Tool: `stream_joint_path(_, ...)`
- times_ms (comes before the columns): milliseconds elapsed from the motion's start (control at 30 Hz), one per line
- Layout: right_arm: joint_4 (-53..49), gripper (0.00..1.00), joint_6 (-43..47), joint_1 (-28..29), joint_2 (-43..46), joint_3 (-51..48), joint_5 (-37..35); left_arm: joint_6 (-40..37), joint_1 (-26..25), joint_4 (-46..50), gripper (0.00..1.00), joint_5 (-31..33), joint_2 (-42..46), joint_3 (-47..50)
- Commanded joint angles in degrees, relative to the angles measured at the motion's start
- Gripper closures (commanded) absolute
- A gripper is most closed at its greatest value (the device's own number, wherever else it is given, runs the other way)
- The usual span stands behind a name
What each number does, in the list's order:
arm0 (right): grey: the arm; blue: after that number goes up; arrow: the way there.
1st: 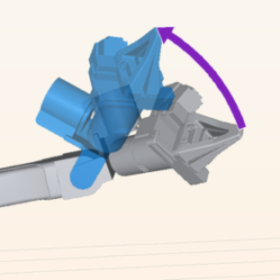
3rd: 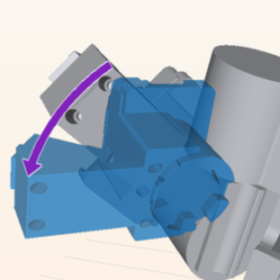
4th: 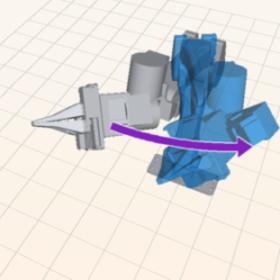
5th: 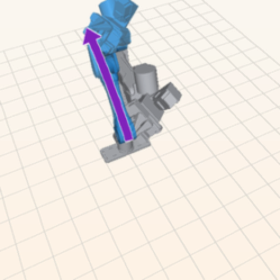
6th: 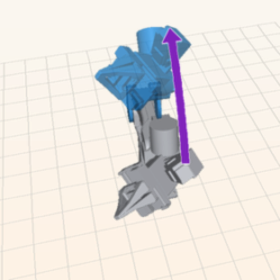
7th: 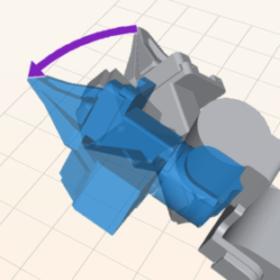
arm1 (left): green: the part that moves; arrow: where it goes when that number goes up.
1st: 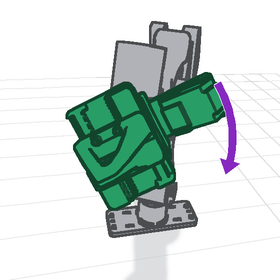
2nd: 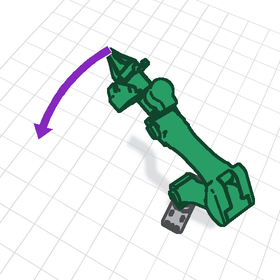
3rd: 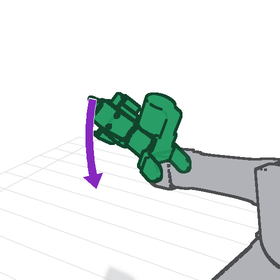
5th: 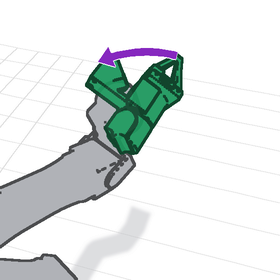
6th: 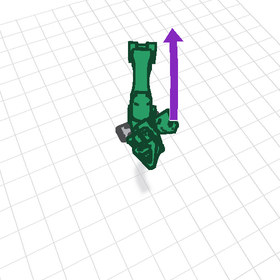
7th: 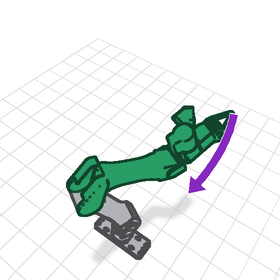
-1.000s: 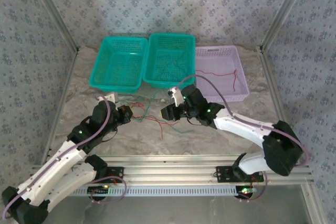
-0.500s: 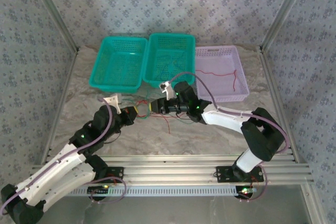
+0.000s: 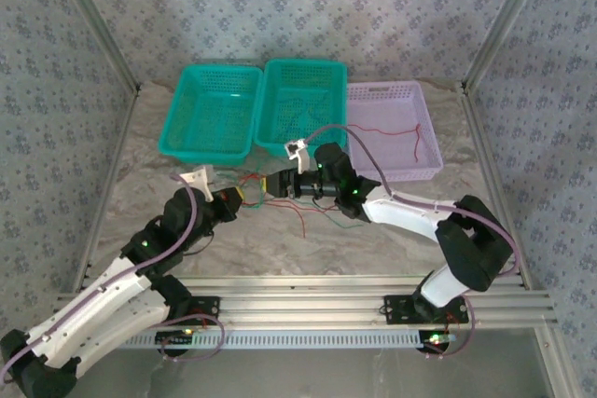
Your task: Untangle the cables
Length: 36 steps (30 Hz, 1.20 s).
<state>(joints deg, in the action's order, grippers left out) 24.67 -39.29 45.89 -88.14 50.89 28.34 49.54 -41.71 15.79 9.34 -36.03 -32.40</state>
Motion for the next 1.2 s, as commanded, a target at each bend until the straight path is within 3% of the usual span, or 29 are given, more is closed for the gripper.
stream_joint_path(0, 2.9, 0.53, -0.9, -0.1, 2.8, -1.2, 1.6, -0.4, -0.6, 0.1, 1.00, 0.4, 0.3, -0.5)
stream_joint_path(500, 5.6, 0.55, -5.6, 1.2, -2.1, 1.5, 8.1, -0.1, -0.6, -1.4, 1.00, 0.6, -0.6, -0.5)
stream_joint_path(733, 0.3, 0.58, -3.4, 0.5, -1.9, 2.2, 6.3, -0.6, -0.6, -0.2, 1.00, 1.4, -0.2, -1.4)
stream_joint_path(900, -11.8, 0.55, 2.8, -0.2, 0.7, 3.4, 2.1, -1.0, -0.6, 0.7, 1.00, 2.3, 1.0, -1.3)
stream_joint_path(1167, -1.3, 0.56, -2.2, 2.8, -3.5, 3.7, 6.9, -0.2, -0.6, -1.5, 1.00, 1.3, -0.7, -1.0)
